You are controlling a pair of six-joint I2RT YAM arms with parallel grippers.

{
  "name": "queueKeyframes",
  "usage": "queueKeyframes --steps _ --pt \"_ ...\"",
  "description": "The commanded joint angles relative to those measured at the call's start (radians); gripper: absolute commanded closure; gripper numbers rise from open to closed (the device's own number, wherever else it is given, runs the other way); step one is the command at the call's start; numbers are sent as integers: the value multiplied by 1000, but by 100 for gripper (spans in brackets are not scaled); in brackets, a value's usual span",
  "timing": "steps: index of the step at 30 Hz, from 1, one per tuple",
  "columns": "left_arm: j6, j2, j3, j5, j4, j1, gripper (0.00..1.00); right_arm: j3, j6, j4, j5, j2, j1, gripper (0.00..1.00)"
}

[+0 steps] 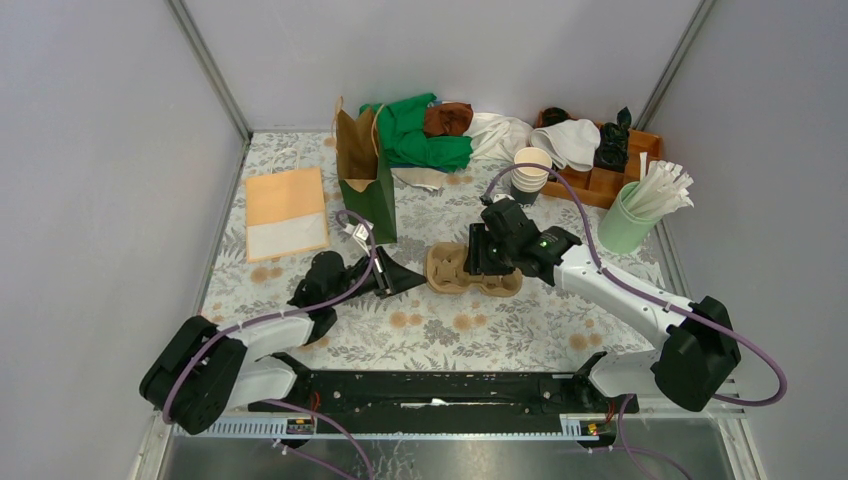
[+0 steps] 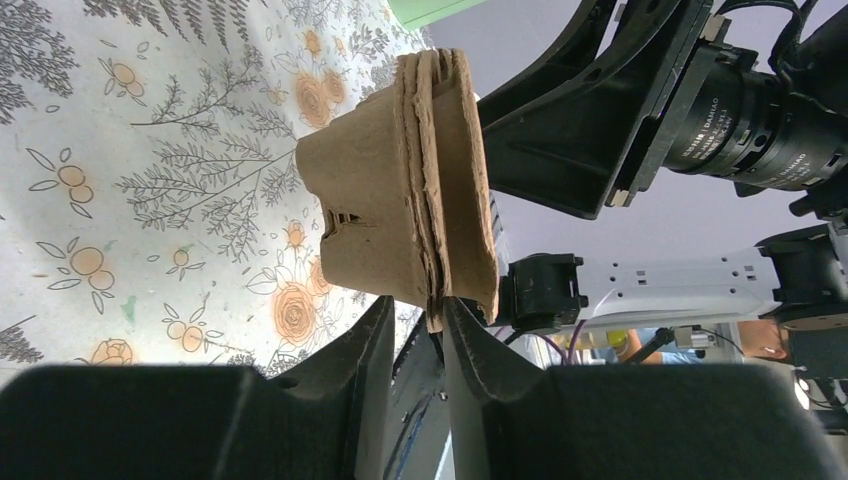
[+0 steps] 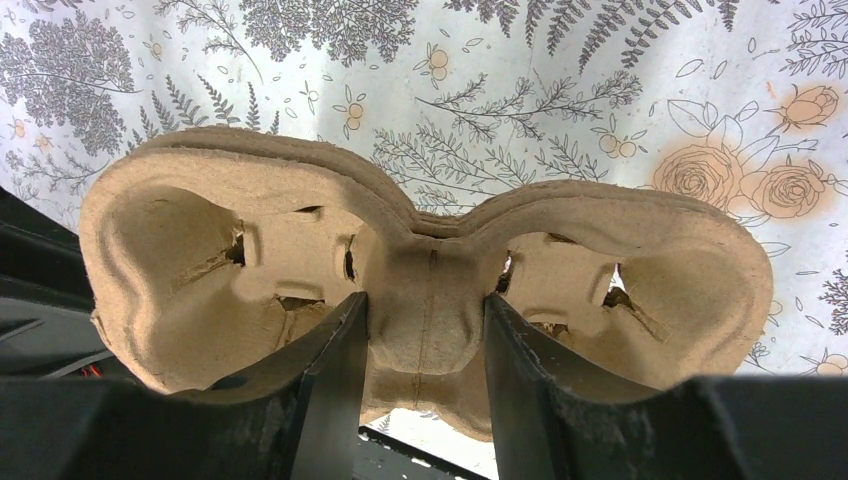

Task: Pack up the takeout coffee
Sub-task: Pick up the cup tray from the cup tray.

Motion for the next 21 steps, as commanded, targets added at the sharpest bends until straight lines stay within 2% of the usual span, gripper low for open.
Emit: queueKeyframes --steps 1,21 --pt "-33 32 18 46 125 2 72 6 -1 32 -37 -7 -9 55" --pt "-27 121 65 93 119 -1 72 -11 -2 55 -107 4 -10 56"
